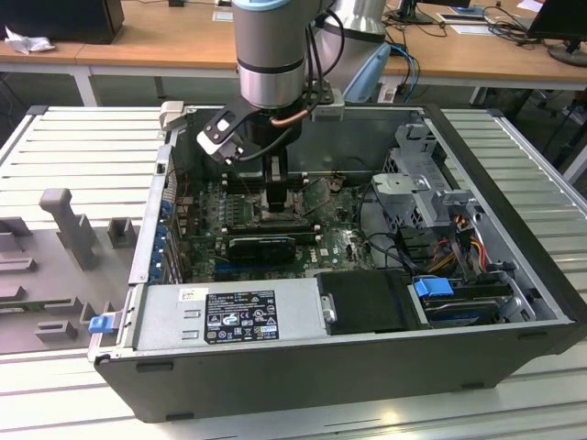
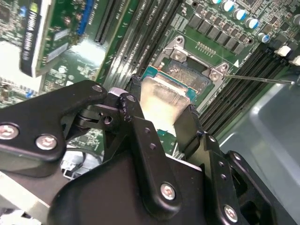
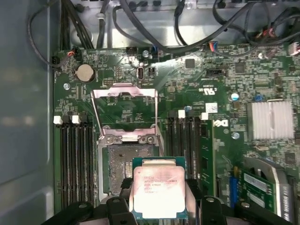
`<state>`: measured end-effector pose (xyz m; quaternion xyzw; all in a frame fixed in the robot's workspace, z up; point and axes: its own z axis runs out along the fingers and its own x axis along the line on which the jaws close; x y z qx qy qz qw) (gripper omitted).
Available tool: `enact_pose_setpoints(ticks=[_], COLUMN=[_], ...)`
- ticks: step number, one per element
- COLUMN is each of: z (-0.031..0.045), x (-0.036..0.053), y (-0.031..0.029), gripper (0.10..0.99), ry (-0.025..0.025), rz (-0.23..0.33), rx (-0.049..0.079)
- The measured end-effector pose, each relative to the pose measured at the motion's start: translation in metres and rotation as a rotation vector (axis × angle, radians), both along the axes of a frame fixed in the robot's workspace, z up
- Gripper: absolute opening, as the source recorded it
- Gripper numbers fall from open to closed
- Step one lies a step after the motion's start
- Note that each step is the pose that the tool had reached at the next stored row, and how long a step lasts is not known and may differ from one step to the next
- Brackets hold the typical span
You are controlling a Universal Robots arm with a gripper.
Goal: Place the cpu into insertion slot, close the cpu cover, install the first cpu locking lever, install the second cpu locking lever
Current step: 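Place the cpu into insertion slot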
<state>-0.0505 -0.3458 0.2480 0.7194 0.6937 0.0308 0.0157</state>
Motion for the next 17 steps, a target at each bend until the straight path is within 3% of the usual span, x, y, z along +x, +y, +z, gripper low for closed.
enact_pose_setpoints(ticks=[5, 9, 17], z=[-0.0090, -0.0230, -0.0316], x=[0.0003, 0.0006, 0.0007], y=[0.0088, 0.0179, 0.0198], gripper=[0.529, 0.529, 0.529], ry=[-0.0002, -0.0002, -0.0001], rz=[0.013, 0.014, 0.018], rx=[0.000, 0.000, 0.000])
